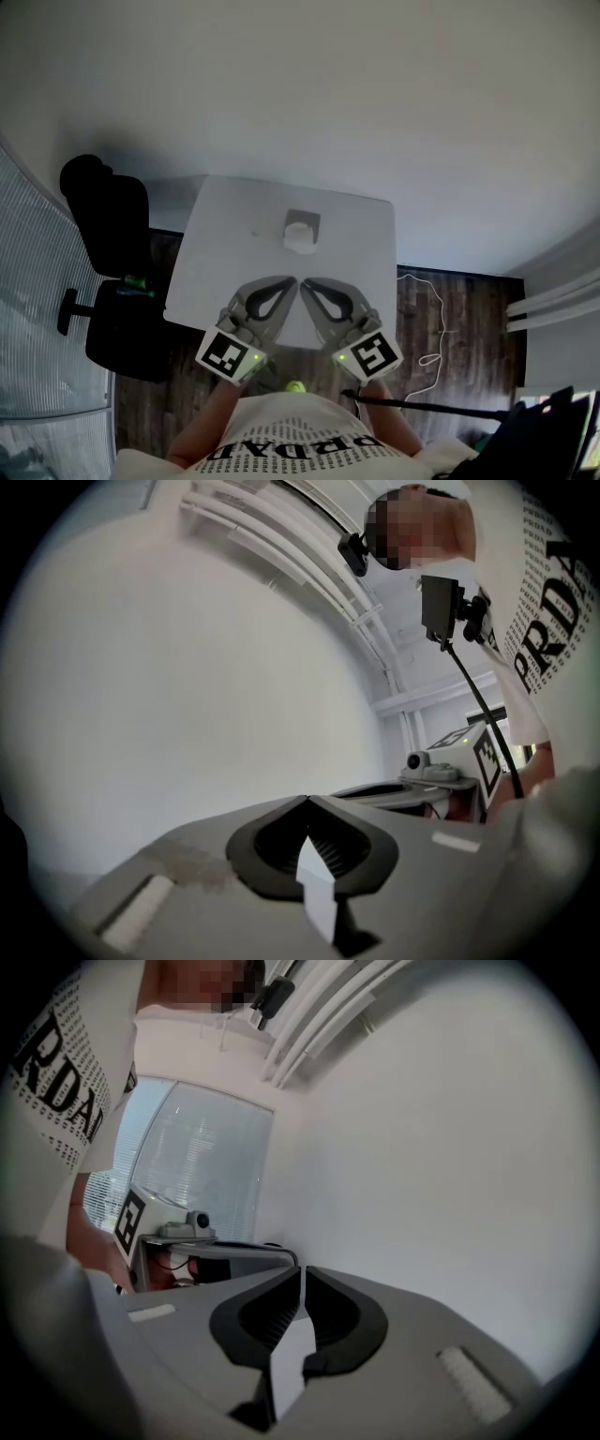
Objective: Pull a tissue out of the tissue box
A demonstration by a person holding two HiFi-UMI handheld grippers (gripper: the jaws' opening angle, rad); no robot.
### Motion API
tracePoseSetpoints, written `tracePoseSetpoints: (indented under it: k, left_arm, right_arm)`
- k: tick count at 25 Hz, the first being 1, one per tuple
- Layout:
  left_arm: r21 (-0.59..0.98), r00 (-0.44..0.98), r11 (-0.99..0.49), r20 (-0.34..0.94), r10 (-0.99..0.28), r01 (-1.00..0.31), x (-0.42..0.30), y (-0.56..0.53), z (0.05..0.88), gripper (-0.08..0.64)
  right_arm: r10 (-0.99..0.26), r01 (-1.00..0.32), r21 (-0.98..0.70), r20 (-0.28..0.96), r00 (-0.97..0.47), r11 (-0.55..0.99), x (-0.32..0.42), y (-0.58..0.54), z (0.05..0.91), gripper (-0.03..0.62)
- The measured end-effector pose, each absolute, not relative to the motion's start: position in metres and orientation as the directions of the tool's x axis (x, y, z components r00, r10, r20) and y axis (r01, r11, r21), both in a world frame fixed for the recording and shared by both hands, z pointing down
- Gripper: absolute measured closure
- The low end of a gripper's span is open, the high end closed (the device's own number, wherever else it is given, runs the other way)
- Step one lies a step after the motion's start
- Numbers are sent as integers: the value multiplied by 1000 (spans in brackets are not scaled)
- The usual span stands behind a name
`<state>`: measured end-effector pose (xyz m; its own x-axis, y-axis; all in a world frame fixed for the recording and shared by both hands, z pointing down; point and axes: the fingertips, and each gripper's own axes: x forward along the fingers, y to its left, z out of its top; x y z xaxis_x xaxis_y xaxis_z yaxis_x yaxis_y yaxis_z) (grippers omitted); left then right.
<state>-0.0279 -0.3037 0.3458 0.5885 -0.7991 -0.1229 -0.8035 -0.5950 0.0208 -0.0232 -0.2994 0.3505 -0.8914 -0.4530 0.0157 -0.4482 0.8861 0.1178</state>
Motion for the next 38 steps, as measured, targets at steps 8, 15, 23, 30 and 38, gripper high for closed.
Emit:
tracePoseSetpoints:
  k: [8, 15, 23, 30, 38]
  left_arm:
    - [-3, 627, -632, -124, -769, -775, -56, -358, 345, 565]
    - [-13, 664, -667, -121, -738, -745, -79, -396, 344, 565]
    - [-13, 699, -701, -100, -708, -713, -92, -421, 363, 565]
    - [-28, 676, -677, -83, -732, -736, -83, -439, 377, 565]
    - [-60, 632, -630, -48, -773, -775, -77, -471, 422, 563]
  right_arm:
    - [-491, -483, 127, 39, -870, 866, -53, -351, 352, 581]
    - [-535, -526, 130, 40, -844, 840, -78, -391, 349, 581]
    - [-571, -559, 135, 75, -818, 818, -90, -417, 369, 581]
    - [-549, -531, 155, 110, -828, 833, -84, -434, 388, 580]
    - [-521, -509, 112, 174, -836, 853, -69, -466, 431, 489]
